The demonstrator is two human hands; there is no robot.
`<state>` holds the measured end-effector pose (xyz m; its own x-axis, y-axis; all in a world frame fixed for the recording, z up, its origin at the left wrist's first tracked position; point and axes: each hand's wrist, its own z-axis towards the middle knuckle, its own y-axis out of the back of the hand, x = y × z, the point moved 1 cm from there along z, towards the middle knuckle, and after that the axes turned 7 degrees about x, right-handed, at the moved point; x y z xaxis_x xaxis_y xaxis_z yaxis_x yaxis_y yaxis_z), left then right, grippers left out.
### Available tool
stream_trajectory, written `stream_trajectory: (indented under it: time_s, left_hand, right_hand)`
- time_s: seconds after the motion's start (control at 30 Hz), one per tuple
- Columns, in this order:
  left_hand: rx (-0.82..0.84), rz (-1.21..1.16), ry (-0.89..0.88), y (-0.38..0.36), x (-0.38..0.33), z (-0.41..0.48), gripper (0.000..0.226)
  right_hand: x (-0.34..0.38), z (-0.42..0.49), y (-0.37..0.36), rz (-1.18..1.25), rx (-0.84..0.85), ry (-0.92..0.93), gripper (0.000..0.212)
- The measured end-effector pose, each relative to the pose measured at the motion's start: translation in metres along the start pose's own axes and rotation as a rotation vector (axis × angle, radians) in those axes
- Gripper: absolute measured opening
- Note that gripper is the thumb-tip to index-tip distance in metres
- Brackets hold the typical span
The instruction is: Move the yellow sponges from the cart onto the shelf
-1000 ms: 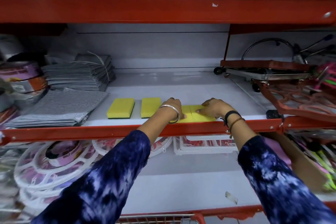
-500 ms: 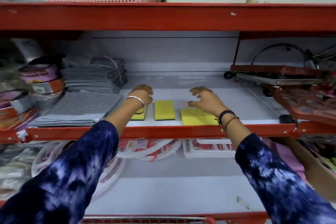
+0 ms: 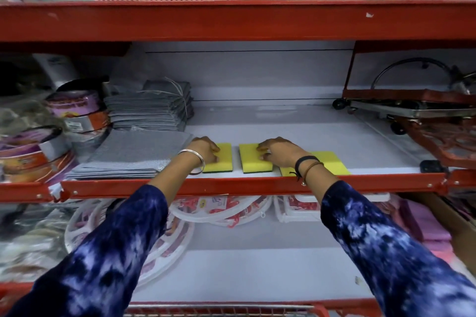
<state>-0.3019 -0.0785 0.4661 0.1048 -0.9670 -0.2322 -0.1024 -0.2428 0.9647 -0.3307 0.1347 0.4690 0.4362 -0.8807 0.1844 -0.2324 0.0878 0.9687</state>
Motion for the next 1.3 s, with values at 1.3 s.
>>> stream_trajectory:
  time_s: [1.3]
  left_hand:
    - [0.022, -0.051, -0.078, -0.022, -0.043, -0.048, 0.041]
  right_hand:
    - [-0.001, -0.061, -0.024, 0.151, -0.081, -0.073, 0.041]
